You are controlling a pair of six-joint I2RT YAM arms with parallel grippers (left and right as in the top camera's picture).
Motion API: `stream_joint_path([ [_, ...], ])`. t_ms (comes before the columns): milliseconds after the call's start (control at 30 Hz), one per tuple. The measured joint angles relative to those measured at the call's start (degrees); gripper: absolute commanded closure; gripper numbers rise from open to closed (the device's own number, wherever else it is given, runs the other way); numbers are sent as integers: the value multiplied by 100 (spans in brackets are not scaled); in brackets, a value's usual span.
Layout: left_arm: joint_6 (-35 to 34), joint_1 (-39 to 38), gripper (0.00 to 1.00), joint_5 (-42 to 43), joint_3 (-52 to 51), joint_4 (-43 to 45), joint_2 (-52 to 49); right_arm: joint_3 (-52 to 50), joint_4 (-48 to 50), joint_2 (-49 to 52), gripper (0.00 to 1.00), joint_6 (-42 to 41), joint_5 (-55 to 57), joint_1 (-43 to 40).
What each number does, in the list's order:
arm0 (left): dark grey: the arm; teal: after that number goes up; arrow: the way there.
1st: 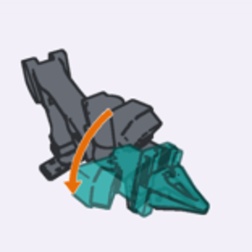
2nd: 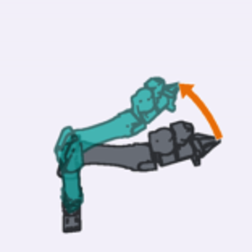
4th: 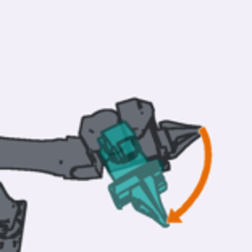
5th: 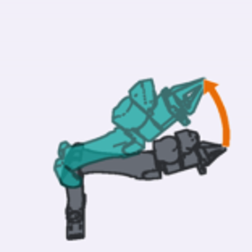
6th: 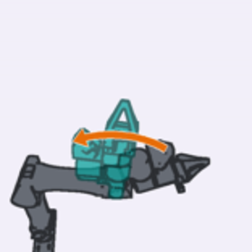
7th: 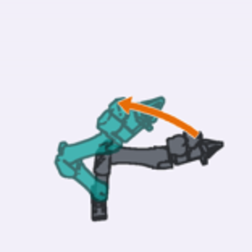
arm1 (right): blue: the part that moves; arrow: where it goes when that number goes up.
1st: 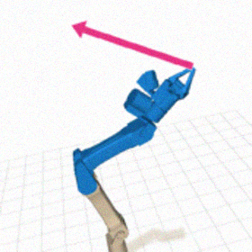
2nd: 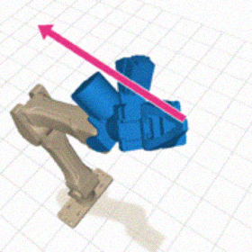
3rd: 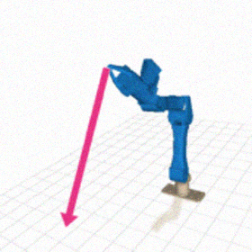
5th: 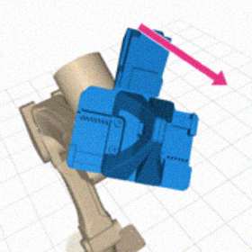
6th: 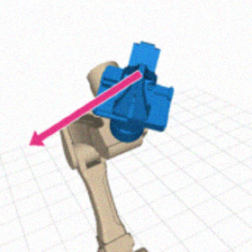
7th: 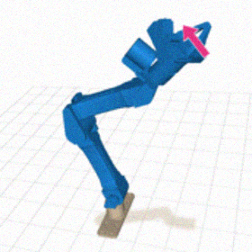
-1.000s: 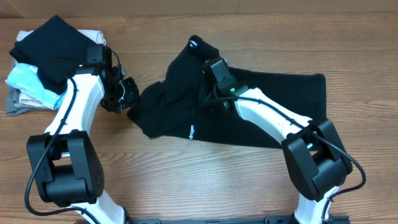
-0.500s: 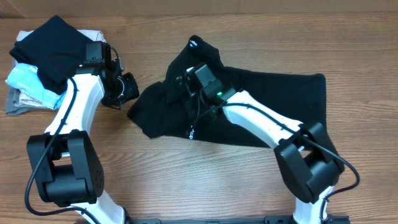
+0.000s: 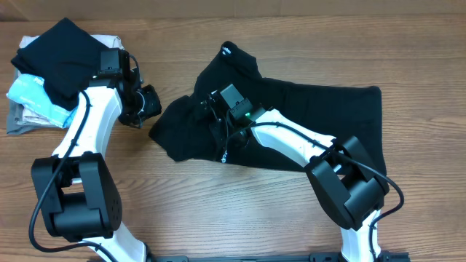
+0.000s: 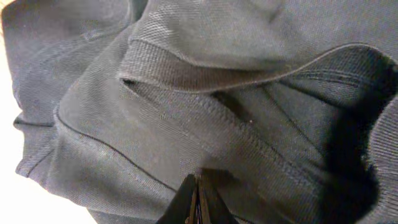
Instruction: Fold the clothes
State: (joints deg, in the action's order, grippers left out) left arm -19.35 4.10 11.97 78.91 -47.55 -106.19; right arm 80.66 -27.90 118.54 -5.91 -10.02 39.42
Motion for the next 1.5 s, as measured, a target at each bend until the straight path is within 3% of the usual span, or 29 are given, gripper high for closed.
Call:
stream_joint_path([
  [1133,0,0,67,-22,0,-63,0,4,2041,544,95,-70,1705,-7],
  [1500,0,0,66,-20,0,-63,0,1384,942,221,93,-243,2017,-310],
])
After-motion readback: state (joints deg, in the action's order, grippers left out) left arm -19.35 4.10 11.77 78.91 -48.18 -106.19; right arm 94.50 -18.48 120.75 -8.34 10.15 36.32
